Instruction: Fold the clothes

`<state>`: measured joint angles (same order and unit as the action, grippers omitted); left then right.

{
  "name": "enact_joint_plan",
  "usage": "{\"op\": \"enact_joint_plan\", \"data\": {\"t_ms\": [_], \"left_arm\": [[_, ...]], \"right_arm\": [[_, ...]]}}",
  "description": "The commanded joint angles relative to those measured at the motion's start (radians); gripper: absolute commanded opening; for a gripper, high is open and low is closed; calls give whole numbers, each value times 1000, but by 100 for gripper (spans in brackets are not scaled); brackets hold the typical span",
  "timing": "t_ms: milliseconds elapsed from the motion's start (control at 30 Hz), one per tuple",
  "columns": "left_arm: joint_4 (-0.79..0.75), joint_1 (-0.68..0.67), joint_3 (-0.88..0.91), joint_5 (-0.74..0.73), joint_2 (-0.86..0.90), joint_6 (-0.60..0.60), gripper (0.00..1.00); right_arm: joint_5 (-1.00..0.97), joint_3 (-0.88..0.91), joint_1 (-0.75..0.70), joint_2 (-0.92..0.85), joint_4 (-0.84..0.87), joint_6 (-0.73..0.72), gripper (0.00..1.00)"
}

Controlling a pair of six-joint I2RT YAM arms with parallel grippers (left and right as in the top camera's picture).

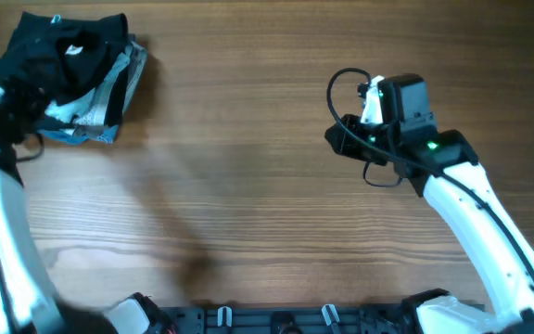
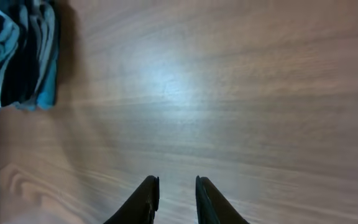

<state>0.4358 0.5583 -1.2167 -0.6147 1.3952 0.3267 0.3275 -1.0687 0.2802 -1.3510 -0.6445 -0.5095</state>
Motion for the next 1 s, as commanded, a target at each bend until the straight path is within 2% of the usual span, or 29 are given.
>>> {"op": "enact_joint_plan", "data": {"t_ms": [0, 67, 100, 133, 167, 200, 300, 433, 500, 600, 733, 800, 967], "left_arm": [[194, -128, -37, -80, -208, -392, 100], [343, -256, -42, -63, -304, -505, 100], [387, -319, -42, -25, -341, -510, 100], [416, -396, -42, 48, -377, -506, 100], [431, -453, -42, 95, -396, -507, 100], [439, -499, -42, 98, -405, -507, 100], [415, -570, -42, 85, -396, -506, 100], [415, -574, -42, 85, -381, -506, 100], [415, -574, -42, 85, -378, -506, 100], [415, -574, -42, 85, -378, -506, 100], [415, -574, -42, 85, -378, -506, 100], [415, -574, -42, 85, -378, -506, 100], [415, -574, -42, 85, -378, -506, 100]], "right_arm": [[-138, -31, 3, 179, 5, 142, 25], [-168, -34, 3, 280, 11, 229, 30], [-172, -34, 3, 355, 8, 275, 38], [-172, -34, 3, 413, -2, 296, 54], [-172, -34, 3, 456, -18, 301, 87], [-172, -34, 3, 493, -34, 300, 100], [-172, -34, 3, 533, -61, 299, 100], [-173, -34, 3, 494, -63, 301, 100], [-171, -34, 3, 460, -125, 294, 100], [-248, -37, 2, 474, -149, 394, 100], [-395, -18, 2, 617, -151, 465, 100], [-441, 73, -10, 727, -108, 465, 100], [-394, 482, -61, 1026, 135, 468, 100]]}}
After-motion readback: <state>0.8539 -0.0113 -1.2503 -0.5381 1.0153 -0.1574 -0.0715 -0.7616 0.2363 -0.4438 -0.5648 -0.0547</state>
